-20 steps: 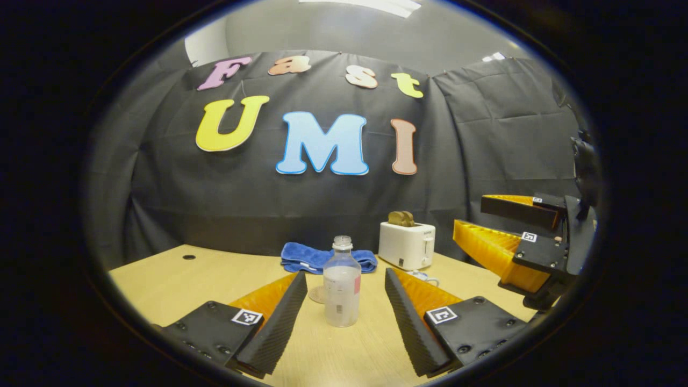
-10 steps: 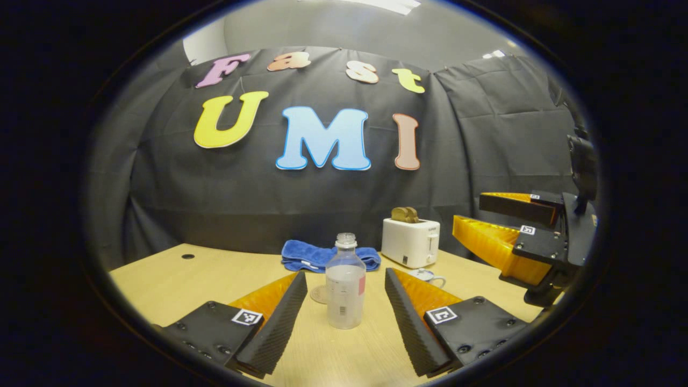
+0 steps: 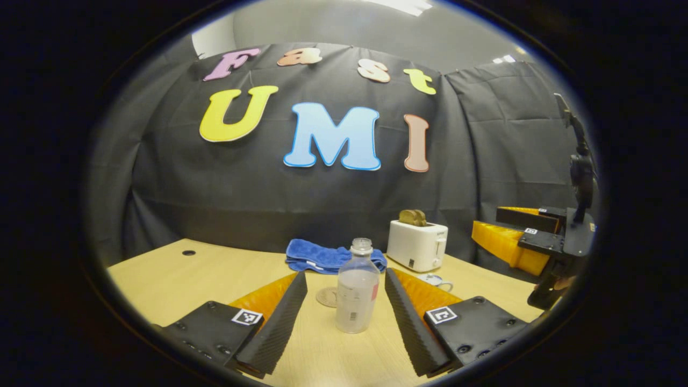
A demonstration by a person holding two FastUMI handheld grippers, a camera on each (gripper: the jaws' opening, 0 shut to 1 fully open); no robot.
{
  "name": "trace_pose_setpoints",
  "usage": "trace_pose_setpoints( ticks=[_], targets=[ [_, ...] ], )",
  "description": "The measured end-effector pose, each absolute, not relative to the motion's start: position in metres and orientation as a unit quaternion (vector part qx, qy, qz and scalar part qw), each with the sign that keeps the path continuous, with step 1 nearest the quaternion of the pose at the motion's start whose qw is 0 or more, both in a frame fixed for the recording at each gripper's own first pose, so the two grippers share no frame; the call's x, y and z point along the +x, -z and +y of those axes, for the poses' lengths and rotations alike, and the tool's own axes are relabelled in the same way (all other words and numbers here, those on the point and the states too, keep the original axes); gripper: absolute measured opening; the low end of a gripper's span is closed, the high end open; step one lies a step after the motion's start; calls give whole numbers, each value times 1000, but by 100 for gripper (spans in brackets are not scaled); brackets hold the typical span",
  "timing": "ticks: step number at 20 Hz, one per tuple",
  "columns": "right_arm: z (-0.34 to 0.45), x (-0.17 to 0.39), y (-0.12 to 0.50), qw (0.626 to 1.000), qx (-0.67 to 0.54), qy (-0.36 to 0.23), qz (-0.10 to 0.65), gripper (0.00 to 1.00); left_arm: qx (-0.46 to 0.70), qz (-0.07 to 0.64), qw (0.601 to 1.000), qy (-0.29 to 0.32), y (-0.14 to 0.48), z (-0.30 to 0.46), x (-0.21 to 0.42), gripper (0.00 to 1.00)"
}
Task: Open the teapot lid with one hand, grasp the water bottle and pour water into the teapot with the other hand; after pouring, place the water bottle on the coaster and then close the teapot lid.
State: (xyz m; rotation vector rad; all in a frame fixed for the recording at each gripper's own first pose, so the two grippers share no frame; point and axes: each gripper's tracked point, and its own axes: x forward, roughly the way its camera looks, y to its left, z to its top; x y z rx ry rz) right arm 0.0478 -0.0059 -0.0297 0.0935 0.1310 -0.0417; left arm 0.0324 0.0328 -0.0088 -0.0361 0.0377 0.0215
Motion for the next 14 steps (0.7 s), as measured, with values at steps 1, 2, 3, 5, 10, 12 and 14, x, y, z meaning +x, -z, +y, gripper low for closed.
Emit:
trace_pose_setpoints(
  ticks=[1,2,3,5,10,12,14],
  targets=[
    [-7,50,32,996,52,22,68,94,-16,19,1000,-9,7,32,35,95],
    [-9,52,34,996,57,22,71,94,-14,20,1000,-7,7,31,39,95],
    [-11,55,38,995,61,23,73,94,-13,19,1000,-5,5,29,42,95],
    [-16,62,49,993,67,30,89,94,-9,18,1000,-3,3,25,48,95],
    [-23,84,80,985,91,55,137,94,-16,24,999,16,4,9,73,95],
    [-24,94,93,983,83,69,150,94,-17,23,999,15,4,9,84,95],
    [-24,105,103,981,86,77,158,94,-9,26,1000,13,9,10,93,95]
  ],
)
